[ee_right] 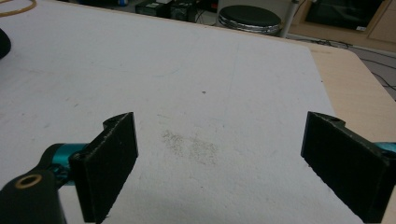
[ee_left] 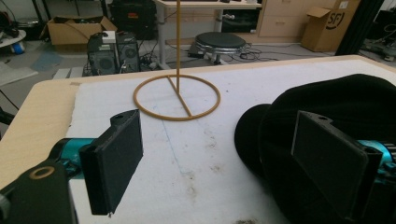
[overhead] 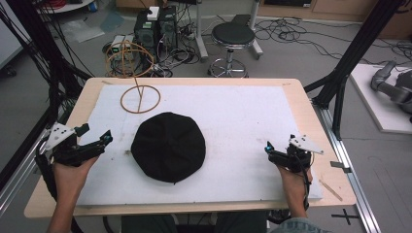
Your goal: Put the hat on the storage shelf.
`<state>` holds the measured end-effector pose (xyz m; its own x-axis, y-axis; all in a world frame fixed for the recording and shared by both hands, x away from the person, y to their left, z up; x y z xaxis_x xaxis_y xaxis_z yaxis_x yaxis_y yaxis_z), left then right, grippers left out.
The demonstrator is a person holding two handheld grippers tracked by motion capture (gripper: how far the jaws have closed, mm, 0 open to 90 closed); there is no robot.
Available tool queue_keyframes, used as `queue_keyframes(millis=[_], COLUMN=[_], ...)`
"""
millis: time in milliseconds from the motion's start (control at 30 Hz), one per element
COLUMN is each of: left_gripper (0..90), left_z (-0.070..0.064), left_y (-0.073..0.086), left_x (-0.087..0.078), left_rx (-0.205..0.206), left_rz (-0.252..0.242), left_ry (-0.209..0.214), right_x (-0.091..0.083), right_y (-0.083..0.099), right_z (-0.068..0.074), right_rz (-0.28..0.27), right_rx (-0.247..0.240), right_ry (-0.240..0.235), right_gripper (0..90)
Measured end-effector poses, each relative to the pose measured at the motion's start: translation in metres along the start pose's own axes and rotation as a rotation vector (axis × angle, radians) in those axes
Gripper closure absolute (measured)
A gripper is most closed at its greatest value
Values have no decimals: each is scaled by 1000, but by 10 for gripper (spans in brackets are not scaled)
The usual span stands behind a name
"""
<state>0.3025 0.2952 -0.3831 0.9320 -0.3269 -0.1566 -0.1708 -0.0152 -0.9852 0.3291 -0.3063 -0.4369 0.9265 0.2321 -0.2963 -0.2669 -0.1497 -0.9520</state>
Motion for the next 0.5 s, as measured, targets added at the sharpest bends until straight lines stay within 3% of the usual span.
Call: queue_keyframes(millis=[500], left_gripper=[168], left_z=[-3], left_y=[-2], left_x=[2], left_rx=[2], left_rz=[-10], left_ry=[10], right_x=[-1], right_y=[1], right_z=[-1], right_rz=[3], right_rx=[-8], right_ry=[9], right_gripper=[107])
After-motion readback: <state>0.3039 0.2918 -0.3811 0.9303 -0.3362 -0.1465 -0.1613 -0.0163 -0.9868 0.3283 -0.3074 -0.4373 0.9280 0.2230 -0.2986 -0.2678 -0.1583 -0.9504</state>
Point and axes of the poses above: each handheld gripper's, and its own axes: x roughly forward along the jaws, y roughly out of its underside, z roughly to its left, the point moved 2 cm from there along x, roughly forward along the jaws, and after that the axes turned 5 degrees about -z, right-handed, at the moved point
